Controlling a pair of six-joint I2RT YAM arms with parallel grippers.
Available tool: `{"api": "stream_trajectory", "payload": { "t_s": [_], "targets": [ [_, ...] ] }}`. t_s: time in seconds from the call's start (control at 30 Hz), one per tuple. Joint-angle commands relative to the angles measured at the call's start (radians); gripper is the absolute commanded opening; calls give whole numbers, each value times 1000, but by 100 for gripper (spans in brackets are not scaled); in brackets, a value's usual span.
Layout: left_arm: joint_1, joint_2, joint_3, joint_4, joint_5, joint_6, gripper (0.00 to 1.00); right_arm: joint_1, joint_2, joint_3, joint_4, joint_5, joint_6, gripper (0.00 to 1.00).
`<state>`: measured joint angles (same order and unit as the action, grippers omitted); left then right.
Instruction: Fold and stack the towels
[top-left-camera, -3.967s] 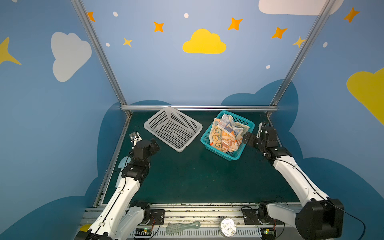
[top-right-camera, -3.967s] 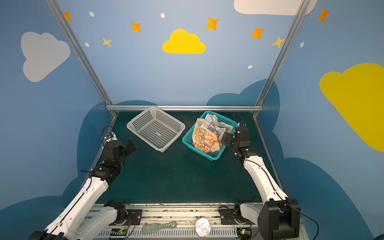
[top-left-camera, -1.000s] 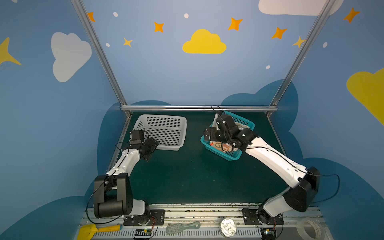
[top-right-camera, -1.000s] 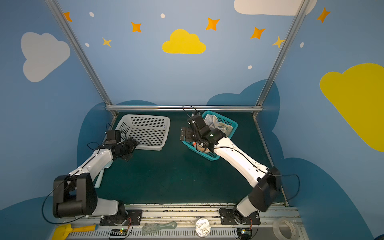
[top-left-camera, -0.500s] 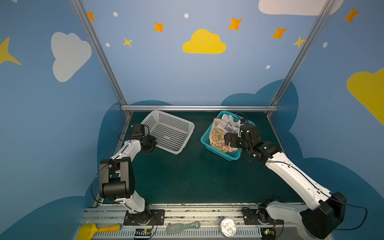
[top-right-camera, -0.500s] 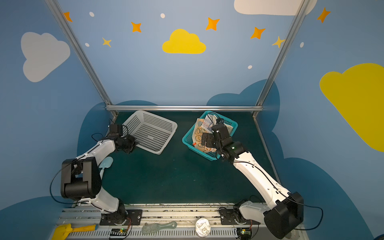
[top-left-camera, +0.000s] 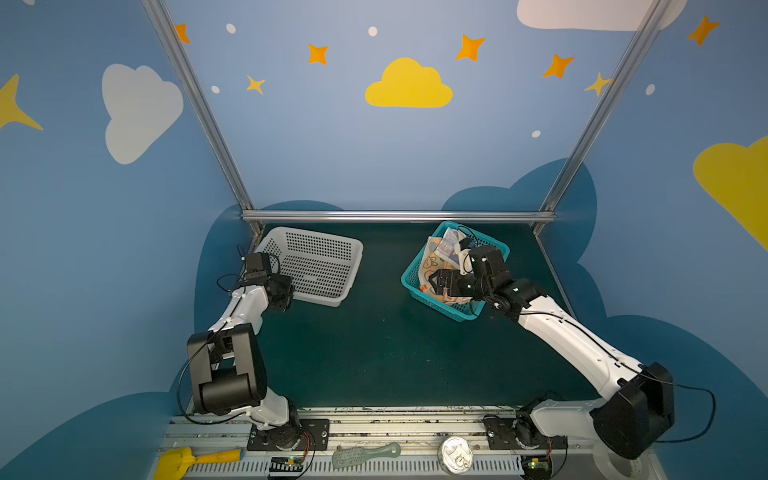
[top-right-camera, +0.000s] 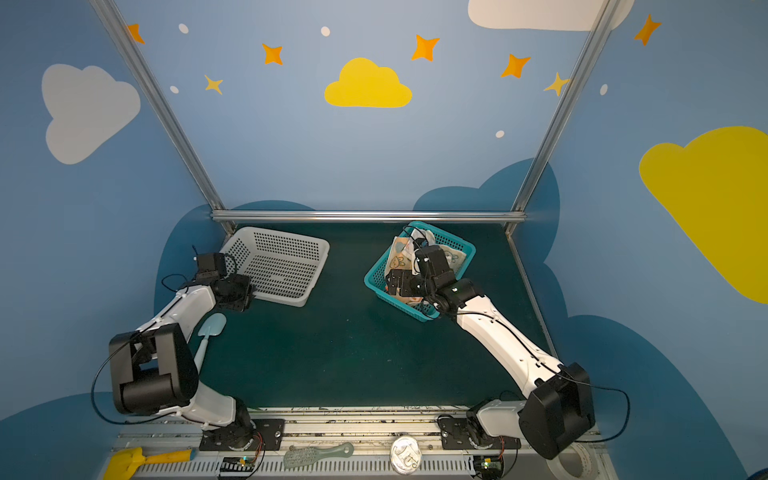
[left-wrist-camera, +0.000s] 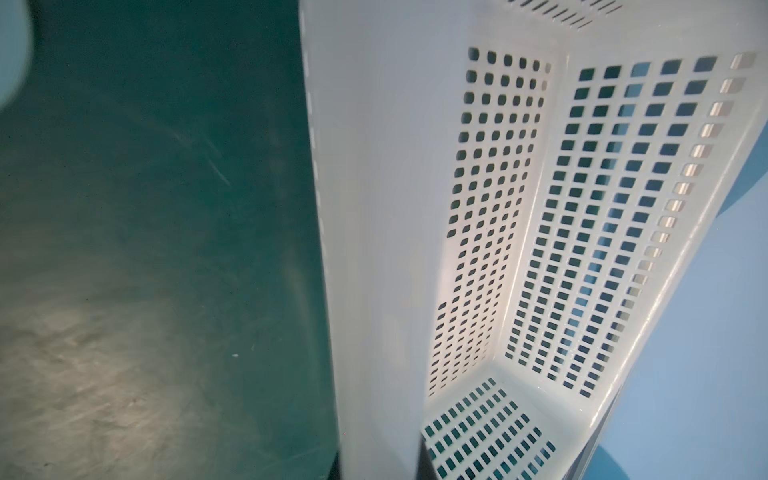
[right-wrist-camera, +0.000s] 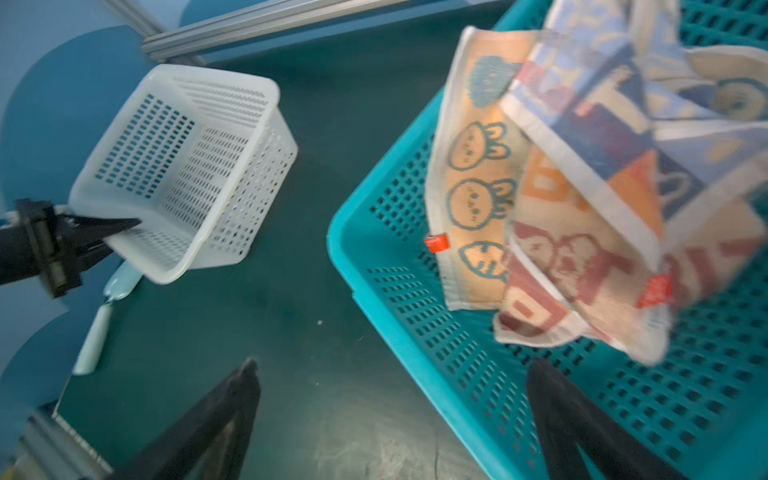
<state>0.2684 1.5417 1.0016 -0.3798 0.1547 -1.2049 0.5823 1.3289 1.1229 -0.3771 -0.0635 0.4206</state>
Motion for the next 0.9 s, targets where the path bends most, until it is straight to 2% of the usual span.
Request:
{"api": "stream_trajectory", "payload": {
  "t_s": [0.0,0.1,0.23,0.57,0.67,0.83,0.87],
  "targets": [
    [24,-24,38,31,-27,-44,4,59,22,66,79,-112,-52,99],
    [31,6,76,-15,-38,-42,4,109,61,120,69,-120,-84,99],
    [38,34,78,18,-33,-62,4,146,112,196,35,-137,-83,99],
    [48,124,156,15,-37,-67,6,159,142,289,-84,-161,-83,99],
    [49,132,164,14,-35,-68,16,150,133,280,-89,-170,-91,98],
    [43,106,117,34,-29,-93,59,123,154,293,-126,-194,-99,99],
    [44,94,102,46,-29,-95,73,114,151,289,-130,-191,-94,99]
  ]
}}
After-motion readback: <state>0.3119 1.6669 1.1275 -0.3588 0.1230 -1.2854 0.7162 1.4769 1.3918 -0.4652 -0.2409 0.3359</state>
